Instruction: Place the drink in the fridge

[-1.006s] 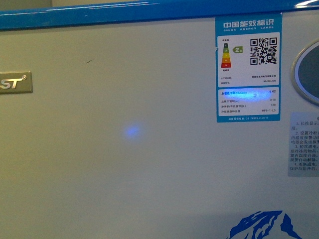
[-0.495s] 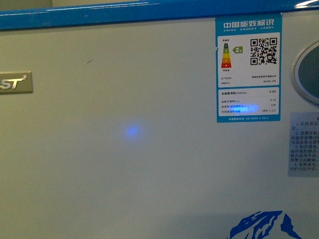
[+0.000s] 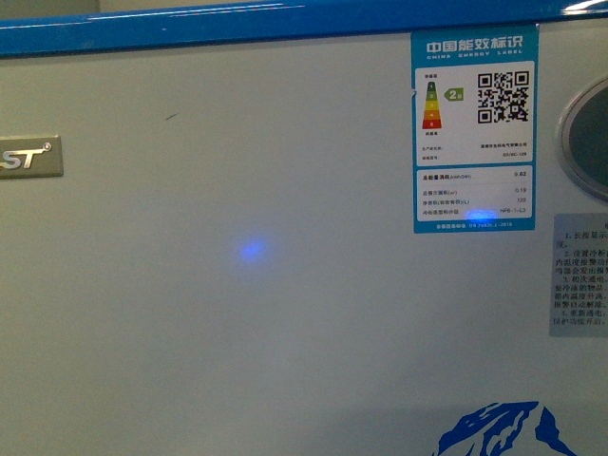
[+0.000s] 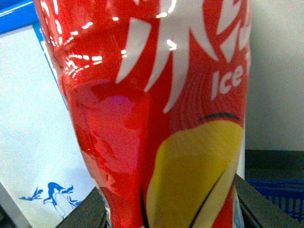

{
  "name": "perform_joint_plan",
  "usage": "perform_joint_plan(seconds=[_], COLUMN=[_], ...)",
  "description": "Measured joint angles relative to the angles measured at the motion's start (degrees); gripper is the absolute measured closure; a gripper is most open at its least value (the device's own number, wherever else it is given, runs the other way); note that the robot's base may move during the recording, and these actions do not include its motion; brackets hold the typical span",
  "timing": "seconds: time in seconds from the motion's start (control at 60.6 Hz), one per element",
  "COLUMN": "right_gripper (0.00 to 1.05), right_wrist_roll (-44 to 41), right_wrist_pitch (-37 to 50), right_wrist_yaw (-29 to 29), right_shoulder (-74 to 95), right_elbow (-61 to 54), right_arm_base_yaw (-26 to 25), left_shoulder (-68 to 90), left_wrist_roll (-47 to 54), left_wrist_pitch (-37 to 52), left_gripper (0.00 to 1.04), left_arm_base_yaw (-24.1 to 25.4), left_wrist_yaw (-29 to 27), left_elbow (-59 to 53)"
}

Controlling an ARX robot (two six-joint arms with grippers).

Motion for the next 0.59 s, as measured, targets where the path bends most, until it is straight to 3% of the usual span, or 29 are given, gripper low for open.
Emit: perform_joint_plan(seconds=[0.594], right_gripper=[0.62], right_wrist_roll=[-0.61], right_wrist_pitch=[-0.68], right_wrist_yaw=[1.18], right_shoulder=[-0.24], right_elbow=[-0.04], right_arm_base_yaw=[-0.09], left_shoulder=[0.00], left_wrist_roll=[0.00], left_wrist_pitch=[0.00], left_gripper=[0.08], left_arm_base_yaw=[0.00], left_wrist_yaw=[0.04], left_elbow=[0.00])
